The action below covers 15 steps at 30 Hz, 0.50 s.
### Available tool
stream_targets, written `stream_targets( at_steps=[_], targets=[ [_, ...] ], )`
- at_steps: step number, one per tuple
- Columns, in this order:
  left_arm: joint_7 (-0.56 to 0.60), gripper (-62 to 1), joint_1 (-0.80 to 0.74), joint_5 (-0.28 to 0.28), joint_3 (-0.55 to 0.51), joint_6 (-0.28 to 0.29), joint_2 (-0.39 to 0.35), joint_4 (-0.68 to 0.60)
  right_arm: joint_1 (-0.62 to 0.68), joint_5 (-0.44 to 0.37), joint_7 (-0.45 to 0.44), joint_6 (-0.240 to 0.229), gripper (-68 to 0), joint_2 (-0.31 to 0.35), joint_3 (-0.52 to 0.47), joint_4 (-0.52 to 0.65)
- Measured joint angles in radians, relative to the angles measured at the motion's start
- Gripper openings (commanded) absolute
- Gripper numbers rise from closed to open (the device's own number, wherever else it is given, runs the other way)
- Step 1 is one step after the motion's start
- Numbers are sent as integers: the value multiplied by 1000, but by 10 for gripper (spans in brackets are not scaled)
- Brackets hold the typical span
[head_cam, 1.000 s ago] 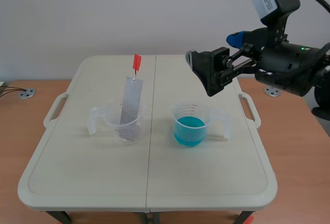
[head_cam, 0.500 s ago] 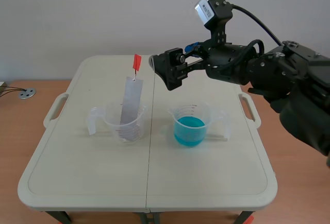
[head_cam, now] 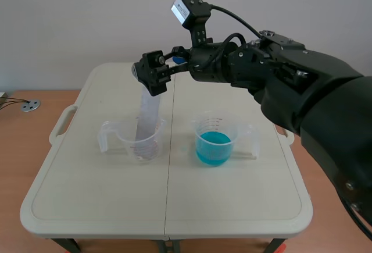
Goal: Hold the metal plate by the orange handle, dip it into the blue solution, take it out and point at it, then put the plate back in the beaker on the left.
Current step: 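Lift the metal plate out of the left beaker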
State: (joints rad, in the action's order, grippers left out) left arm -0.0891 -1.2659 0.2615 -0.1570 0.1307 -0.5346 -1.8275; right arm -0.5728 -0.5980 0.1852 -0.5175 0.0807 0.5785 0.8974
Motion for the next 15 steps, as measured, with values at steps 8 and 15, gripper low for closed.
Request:
stream_targets(
  at_steps=[8,15],
  targets=[
    [3,-593,0,0,0,0,0,0,-61,0,0,-3,-12,-62,7,-142],
    [3,-593,0,0,0,0,0,0,-77,4,-21,-22,-13,-91,7,-217]
  ],
)
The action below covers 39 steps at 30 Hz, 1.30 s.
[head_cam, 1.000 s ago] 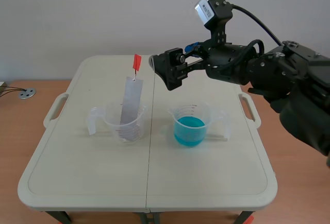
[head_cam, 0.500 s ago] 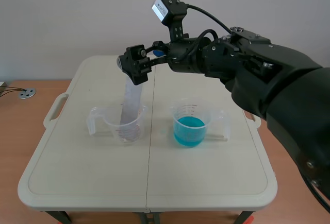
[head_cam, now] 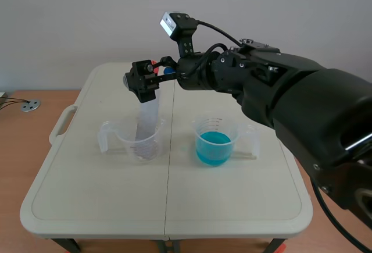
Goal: Hold the metal plate by the orange handle, dip it into the blue solution, take it out and point at it, then put the plate back in the beaker on the left.
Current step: 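Lift the metal plate out of the left beaker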
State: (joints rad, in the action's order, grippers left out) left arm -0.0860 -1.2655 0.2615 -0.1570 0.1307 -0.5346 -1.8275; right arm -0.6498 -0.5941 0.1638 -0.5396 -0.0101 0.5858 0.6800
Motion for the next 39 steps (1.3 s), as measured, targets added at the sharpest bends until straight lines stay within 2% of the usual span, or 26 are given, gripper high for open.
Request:
stream_targets(
  at_steps=[1,8,13,21,31,36,39],
  targets=[
    [0,-593,0,0,0,0,0,0,0,0,-6,0,-13,-1,0,0],
    [0,-593,0,0,0,0,0,0,-1,23,-16,0,-131,-1,0,1],
    [0,-593,0,0,0,0,0,0,-1,35,-16,0,-245,-1,0,1],
    [0,-593,0,0,0,0,0,0,-1,36,-16,0,-384,-1,0,1],
    [0,-593,0,0,0,0,0,0,-1,36,-38,0,-513,-1,0,1],
    [0,-593,0,0,0,0,0,0,-1,37,-55,0,-535,0,0,1],
    [0,-593,0,0,0,0,0,0,-1,37,-55,0,-598,0,0,1]
  ],
)
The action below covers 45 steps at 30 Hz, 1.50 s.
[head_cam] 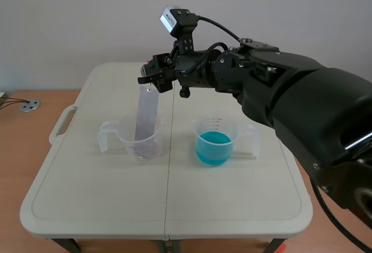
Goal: Hold the metal plate by the orange handle, dip it into the blue solution, take it out and point at it, then put the plate back in the beaker on the left.
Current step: 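Lift the metal plate out of the left beaker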
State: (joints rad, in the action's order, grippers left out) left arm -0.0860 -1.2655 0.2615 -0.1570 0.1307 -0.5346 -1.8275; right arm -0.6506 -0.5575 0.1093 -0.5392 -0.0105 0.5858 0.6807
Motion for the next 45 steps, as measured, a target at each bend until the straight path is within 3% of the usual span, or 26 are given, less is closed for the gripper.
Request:
stream_targets(
  at_steps=[3,13,20,23,29,36,40,45],
  targets=[
    [0,-593,0,0,0,0,0,0,0,3,0,0,-659,0,0,0],
    [0,-593,0,0,0,0,0,0,0,13,-3,-6,-662,0,0,0],
    [0,-593,0,0,0,0,0,0,1,12,-27,-98,-660,2,0,2],
    [0,-593,0,0,0,0,0,0,1,12,-37,-111,-660,2,0,5],
    [0,-593,0,0,0,0,0,0,1,19,-63,-202,-660,8,0,20],
    [0,-593,0,0,0,0,0,0,8,19,-64,-195,-660,10,0,33],
    [0,-593,0,0,0,0,0,0,52,19,-64,-194,-660,32,0,120],
    [0,-593,0,0,0,0,0,0,119,85,-63,-194,-660,63,0,262]
  ],
)
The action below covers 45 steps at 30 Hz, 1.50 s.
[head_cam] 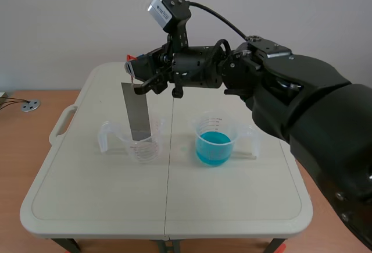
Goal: Hold the metal plate by the orange handle, dip it into the blue solution, take it out and point at it, then put the plate back in the beaker on the left.
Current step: 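Lift the metal plate out of the left beaker, then move the plate over the blue solution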
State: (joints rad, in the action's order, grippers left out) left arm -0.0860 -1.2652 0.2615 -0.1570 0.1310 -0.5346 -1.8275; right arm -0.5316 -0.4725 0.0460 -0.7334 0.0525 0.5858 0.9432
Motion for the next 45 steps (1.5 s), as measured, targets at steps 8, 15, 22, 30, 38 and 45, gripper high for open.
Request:
stream_targets(
  at_steps=[8,15,22,30,38,45],
  targets=[
    [1,-593,2,0,0,0,0,0,78,47,11,0,-660,42,0,177],
    [4,-593,2,0,0,0,0,0,108,97,27,11,-660,61,-13,333],
    [8,-593,2,0,0,0,0,0,129,124,109,35,-660,61,-60,474],
    [45,-593,3,0,0,0,0,0,139,121,181,37,-660,61,-93,595],
    [84,-593,68,-33,0,0,0,0,139,97,208,37,-660,69,-123,642],
    [84,-593,157,-34,0,0,0,0,139,24,248,37,-660,105,-148,648]
  ],
)
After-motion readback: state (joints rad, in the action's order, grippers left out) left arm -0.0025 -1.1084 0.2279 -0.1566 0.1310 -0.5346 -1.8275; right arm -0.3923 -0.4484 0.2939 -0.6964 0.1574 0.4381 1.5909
